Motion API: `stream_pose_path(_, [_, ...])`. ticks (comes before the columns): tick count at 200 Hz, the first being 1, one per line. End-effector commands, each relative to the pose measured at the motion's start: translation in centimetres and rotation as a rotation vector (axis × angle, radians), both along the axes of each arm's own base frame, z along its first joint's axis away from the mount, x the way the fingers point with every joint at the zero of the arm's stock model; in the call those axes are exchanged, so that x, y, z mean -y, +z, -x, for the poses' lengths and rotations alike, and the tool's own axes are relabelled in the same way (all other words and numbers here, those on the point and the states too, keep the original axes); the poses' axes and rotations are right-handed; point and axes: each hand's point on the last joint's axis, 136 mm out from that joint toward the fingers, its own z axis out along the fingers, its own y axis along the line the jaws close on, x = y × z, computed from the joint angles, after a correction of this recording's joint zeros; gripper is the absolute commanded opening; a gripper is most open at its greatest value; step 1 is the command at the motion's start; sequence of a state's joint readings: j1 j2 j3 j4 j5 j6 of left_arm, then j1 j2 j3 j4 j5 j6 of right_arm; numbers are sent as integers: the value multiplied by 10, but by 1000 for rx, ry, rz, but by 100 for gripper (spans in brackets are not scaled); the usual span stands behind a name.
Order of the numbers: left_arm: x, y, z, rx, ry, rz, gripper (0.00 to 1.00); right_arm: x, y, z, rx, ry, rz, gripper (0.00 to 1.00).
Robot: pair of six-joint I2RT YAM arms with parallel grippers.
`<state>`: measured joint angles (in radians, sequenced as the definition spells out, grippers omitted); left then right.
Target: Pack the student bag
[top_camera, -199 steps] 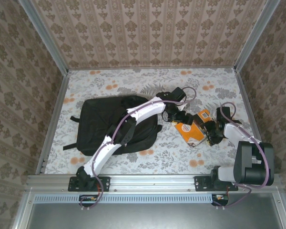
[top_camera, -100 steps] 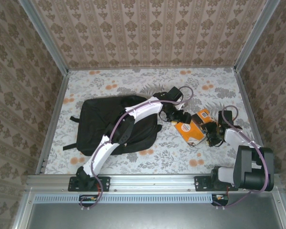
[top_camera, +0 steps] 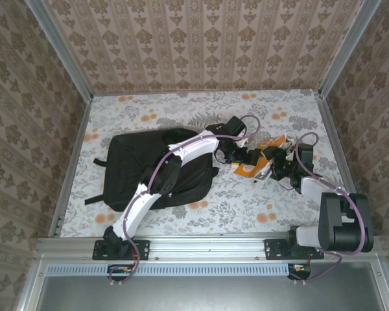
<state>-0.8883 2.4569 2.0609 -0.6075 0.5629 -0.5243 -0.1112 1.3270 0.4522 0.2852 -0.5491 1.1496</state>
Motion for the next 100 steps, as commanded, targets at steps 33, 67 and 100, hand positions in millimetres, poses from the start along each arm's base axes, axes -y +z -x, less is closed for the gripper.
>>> stream_pose_path(33, [-23, -14, 41, -162, -5, -77, 77, -15, 23, -9, 100, 100, 11, 58])
stream_pose_path(67, [-30, 18, 30, -115, 13, -33, 78, -5, 15, -3, 43, 69, 80, 42])
stream_pose_path(100, [-29, 62, 26, -49, 5, 34, 80, -4, 16, -4, 31, 70, 85, 28])
